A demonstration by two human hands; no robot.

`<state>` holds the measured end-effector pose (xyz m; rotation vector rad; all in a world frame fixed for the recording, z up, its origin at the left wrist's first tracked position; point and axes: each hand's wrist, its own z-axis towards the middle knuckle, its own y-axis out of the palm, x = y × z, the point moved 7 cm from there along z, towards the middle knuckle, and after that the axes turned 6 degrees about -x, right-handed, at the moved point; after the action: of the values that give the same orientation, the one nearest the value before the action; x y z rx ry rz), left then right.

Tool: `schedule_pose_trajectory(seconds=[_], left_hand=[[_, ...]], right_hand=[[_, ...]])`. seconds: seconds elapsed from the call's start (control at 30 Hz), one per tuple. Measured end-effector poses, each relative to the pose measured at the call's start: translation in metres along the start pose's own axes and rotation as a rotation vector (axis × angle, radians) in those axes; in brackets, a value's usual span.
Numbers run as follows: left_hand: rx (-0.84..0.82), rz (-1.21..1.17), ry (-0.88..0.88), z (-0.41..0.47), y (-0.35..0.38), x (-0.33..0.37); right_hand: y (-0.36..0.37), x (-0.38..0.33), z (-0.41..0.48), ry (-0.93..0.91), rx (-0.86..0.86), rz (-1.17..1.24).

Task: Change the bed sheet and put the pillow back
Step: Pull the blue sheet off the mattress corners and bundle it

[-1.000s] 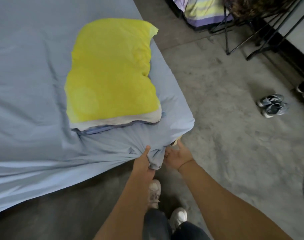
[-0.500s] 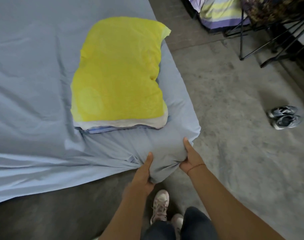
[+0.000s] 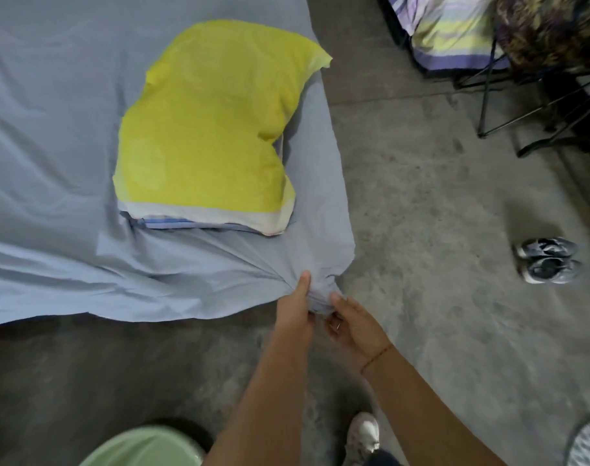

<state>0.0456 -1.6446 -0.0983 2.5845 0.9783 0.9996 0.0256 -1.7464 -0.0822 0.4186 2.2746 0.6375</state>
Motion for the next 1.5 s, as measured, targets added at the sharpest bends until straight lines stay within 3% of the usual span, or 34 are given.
schedule_pose_trajectory(seconds=[0.17,0.27,0.33,0.47,0.7,0.9,0.97,1.1,1.3,1.5], left_hand=[[0.039,-0.088,0.026,-0.009,0.009,-0.004],[-0.016,-0.143,0.051,-0.018,0.013,-0.008],[-0.04,-0.159,0.043,-0.02,0.011,-0.014],[-0.094,-0.158,0.006,-0.026,0.009,-0.025],[0.042,-0.151,0.015,-0.033,-0.001,-0.033],[-0.164,-0.196,0.039,-0.035,0.092,-0.039],[-0.153,-0.244,0.094,-0.026,0.113,-0.038],[-0.101,-0.167,0.105,-0.007,0.119,-0.04],[-0.032,-0.353,0.123,-0.007,0.113,-0.054],[-0.068,-0.402,0.111,-0.013,0.124,-0.058]], right_hand=[[-0.012,-0.016,0.003,0.218,0.11,0.354],[-0.001,-0.025,0.023,0.325,0.079,0.479],[0.009,-0.034,0.039,0.305,0.023,0.526],[0.005,-0.044,0.054,0.237,0.046,0.485],[-0.038,-0.06,0.043,0.128,0.013,0.325],[-0.048,-0.074,0.022,0.029,0.054,0.084],[-0.047,-0.082,0.02,0.011,0.057,0.01],[-0.045,-0.09,0.009,0.19,-0.121,0.183],[-0.114,-0.097,0.021,0.38,0.063,-0.047],[-0.08,-0.099,0.058,0.533,-0.086,0.023]])
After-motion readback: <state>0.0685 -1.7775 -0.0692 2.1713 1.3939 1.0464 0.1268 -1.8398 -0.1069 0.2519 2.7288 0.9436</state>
